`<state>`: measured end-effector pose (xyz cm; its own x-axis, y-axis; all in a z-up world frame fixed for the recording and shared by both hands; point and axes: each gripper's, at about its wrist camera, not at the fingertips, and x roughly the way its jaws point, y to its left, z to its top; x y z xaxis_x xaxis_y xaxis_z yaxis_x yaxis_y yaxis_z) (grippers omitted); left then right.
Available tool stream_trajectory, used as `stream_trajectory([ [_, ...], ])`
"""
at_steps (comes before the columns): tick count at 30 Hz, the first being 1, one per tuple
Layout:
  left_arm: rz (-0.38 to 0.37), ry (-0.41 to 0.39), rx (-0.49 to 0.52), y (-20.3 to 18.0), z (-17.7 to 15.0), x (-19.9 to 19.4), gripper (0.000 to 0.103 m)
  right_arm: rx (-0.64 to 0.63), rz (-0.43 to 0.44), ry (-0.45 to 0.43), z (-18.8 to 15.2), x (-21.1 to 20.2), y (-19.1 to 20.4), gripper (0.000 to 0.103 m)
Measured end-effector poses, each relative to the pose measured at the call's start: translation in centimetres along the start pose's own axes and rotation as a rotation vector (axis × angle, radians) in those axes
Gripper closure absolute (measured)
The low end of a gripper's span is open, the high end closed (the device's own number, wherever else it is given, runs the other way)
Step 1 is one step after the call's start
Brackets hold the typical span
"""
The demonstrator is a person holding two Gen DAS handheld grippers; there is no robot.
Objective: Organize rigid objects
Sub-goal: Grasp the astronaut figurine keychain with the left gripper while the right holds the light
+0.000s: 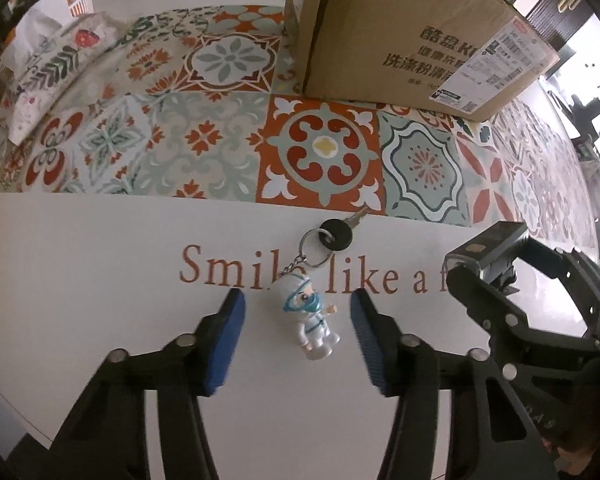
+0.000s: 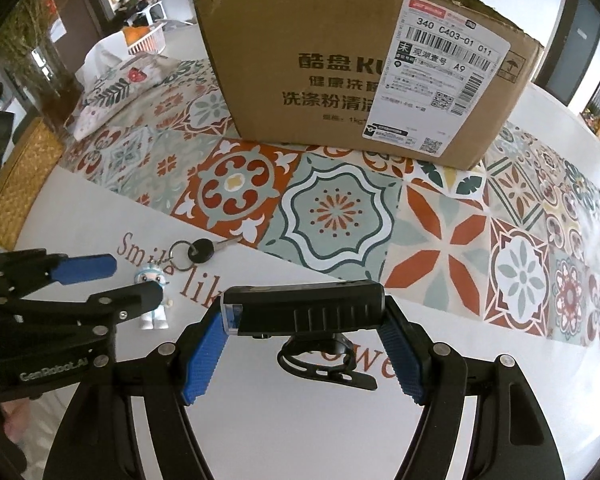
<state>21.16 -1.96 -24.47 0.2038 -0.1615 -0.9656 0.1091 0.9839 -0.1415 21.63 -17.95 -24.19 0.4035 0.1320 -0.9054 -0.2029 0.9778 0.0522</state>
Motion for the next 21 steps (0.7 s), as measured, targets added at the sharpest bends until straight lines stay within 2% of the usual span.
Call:
stream_trajectory([
  [5, -0.001, 0.029, -0.015, -0.4, 0.3, 0.8, 0.062, 0.012, 0.002, 0.008, -0.2, 0.2, -0.2, 0.03],
  [10, -0.007, 0.07, -0.026, -0.7, 0.3, 1.9, 0.075, 0.022, -0.002, 0.008, -0.3, 0.2, -0.4, 0.03],
  [16, -0.032, 0.083, -0.02, -0.8, -0.2, 2.3, 0.075, 0.024, -0.002, 0.011, -0.7, 0.0, -0.3, 0.03],
  [21, -0.052, 0.049, 0.001, -1.1, -0.6, 1.6, 0.075, 0.03, 0.002, 0.005, -1.0, -0.3, -0.1, 0.03],
])
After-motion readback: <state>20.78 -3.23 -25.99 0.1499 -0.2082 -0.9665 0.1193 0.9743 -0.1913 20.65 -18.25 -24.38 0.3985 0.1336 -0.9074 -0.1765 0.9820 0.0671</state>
